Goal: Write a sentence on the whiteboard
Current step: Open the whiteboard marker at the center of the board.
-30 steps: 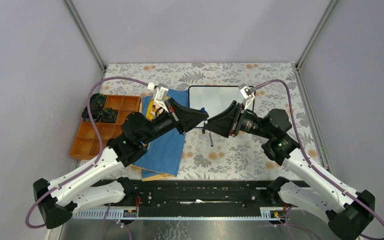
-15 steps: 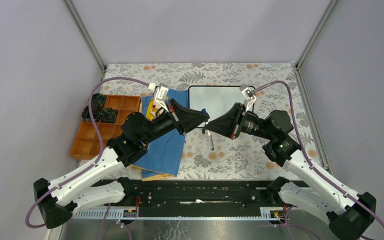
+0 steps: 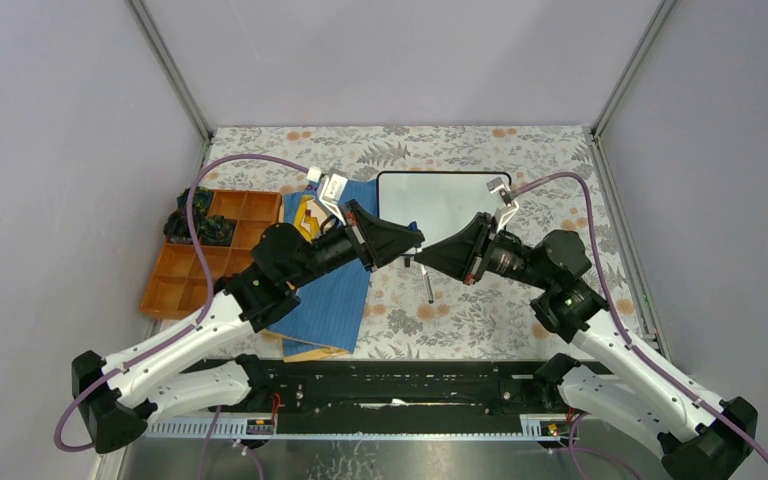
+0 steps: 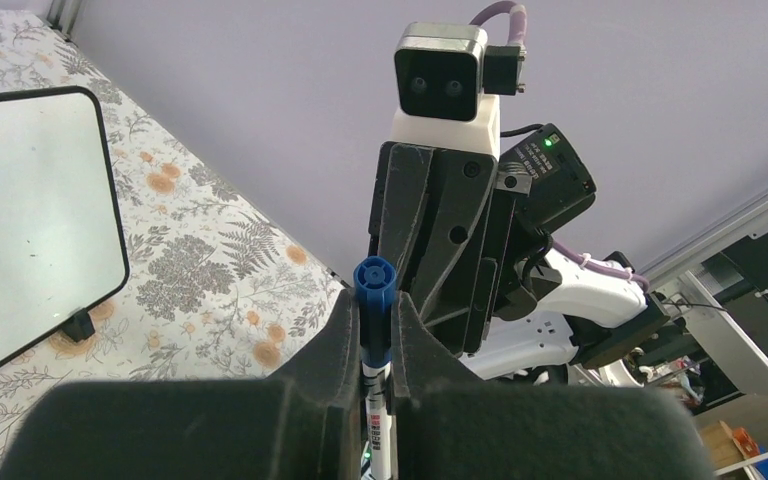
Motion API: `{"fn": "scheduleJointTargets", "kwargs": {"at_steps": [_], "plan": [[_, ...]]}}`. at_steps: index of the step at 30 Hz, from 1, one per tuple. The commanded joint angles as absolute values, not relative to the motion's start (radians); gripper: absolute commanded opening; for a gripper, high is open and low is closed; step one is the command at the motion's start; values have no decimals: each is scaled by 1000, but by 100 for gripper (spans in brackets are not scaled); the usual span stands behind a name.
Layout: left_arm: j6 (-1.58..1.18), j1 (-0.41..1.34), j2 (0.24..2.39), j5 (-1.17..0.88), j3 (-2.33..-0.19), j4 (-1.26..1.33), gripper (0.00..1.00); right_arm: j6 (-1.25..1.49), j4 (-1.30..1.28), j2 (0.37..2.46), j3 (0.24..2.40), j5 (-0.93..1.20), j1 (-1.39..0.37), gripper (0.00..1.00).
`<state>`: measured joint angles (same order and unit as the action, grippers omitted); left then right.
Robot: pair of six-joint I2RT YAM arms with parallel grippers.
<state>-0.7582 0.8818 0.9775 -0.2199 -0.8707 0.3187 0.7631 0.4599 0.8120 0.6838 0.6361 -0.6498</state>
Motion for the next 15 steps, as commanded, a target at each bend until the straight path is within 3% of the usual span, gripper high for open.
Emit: {"fn": "scheduleJointTargets", "kwargs": {"at_steps": [1, 15], "plan": [[-735, 862, 949, -140, -925, 444, 0, 746, 373, 778, 661, 650, -658, 0], [-729, 856, 975, -151, -950, 459, 0, 718, 306, 720, 636, 613, -657, 0]]}}
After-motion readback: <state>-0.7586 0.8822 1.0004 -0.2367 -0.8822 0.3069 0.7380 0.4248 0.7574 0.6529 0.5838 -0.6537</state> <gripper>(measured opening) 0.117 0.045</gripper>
